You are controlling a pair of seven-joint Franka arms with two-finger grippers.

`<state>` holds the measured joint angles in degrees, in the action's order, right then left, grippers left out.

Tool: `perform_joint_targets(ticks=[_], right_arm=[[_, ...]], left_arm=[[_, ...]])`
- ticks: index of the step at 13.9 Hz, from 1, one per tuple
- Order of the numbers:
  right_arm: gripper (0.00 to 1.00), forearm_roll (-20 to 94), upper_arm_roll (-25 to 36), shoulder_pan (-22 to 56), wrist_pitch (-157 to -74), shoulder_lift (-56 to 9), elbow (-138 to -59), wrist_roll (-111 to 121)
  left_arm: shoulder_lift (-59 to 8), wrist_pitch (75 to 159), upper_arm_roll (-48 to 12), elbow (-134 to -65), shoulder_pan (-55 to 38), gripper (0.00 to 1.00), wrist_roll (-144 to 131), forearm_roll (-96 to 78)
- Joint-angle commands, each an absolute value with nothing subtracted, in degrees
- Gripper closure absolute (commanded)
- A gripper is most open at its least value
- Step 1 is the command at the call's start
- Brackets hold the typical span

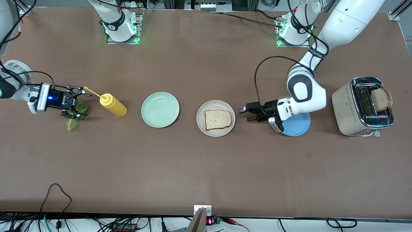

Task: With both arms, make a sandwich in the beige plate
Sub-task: 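Grasp the yellow bottle with the right gripper while the left gripper withdraws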

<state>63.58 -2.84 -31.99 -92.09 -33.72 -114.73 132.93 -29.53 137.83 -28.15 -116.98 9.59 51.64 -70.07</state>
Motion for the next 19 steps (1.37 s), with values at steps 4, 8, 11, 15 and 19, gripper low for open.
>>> perform_joint_targets(ticks=[4, 8, 11, 15, 19], right_arm=[[0.00, 65.9, -3.8, -32.9, -87.6, -40.5, -113.8, 148.1], [0.00, 66.5, -4.3, -32.2, -87.2, -42.0, -113.5, 153.3], [0.00, 68.4, -4.3, -29.7, -87.4, -42.4, -113.1, 153.5], [0.00, 70.7, -4.2, -26.9, -87.4, -43.3, -113.1, 153.8], [0.00, 72.1, -4.3, -24.9, -87.4, -44.1, -113.1, 154.4]], left_arm=[[-23.6, 137.1, -27.6, -117.2, 10.3, 0.00, 33.3, -41.1], [-22.5, 126.0, -27.5, -111.6, 10.5, 0.00, 18.8, -20.2], [-22.3, 115.1, -27.5, -106.3, 10.5, 0.00, 8.0, -4.3], [-22.0, 104.4, -27.7, -100.5, 10.5, 0.00, -0.5, 6.2], [-20.7, 92.1, -27.4, -91.0, 10.6, 0.00, -2.3, 7.6]])
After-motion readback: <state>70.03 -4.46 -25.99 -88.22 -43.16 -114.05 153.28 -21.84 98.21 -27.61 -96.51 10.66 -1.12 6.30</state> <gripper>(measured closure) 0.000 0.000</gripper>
